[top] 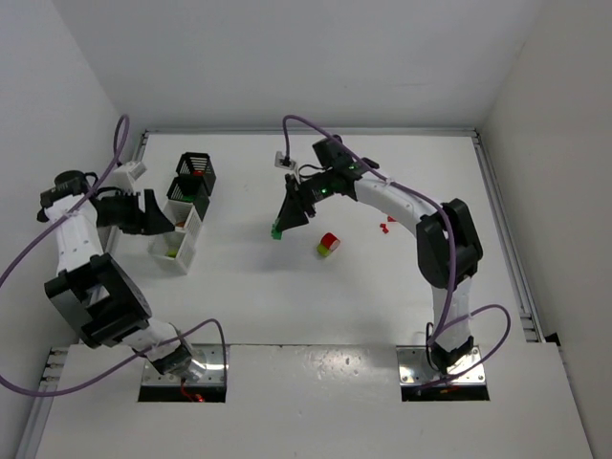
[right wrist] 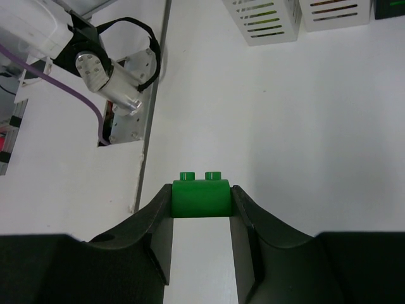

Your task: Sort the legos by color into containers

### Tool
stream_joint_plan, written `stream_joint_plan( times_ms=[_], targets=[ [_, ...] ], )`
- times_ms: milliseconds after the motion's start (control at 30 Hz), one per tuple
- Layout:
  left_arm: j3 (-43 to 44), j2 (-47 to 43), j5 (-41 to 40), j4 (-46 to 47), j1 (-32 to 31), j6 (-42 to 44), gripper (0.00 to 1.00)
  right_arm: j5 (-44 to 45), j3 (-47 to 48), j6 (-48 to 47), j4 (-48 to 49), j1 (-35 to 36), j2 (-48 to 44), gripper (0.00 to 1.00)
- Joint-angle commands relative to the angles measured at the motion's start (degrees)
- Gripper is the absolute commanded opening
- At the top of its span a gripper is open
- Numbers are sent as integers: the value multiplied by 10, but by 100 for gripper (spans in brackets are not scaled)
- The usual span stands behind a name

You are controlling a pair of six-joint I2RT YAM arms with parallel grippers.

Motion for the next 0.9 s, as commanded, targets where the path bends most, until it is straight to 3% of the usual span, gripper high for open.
stream_joint_plan(
  times_ms=[0,100,267,500,633,867],
  targets=[
    [63,18,175,-118,-45,118,70,-17,43,-14,28,10,1,0],
    [70,18,260,-119,-84,107,70,-24,60,-14,28,23,7,0],
    [59,7,269,-90,-207,94,70,-35,71,-2,50,33,13,0],
    [-12,-36,263,180,-333,-138,70,-48,88,31,84,44,25,0],
    [-25,-50,221,204,-381,-153,70,-48,88,50,102,44,20,0],
    [-31,-50,209,209,-403,-159,69,-58,76,82,132,44,14,0]
  ],
)
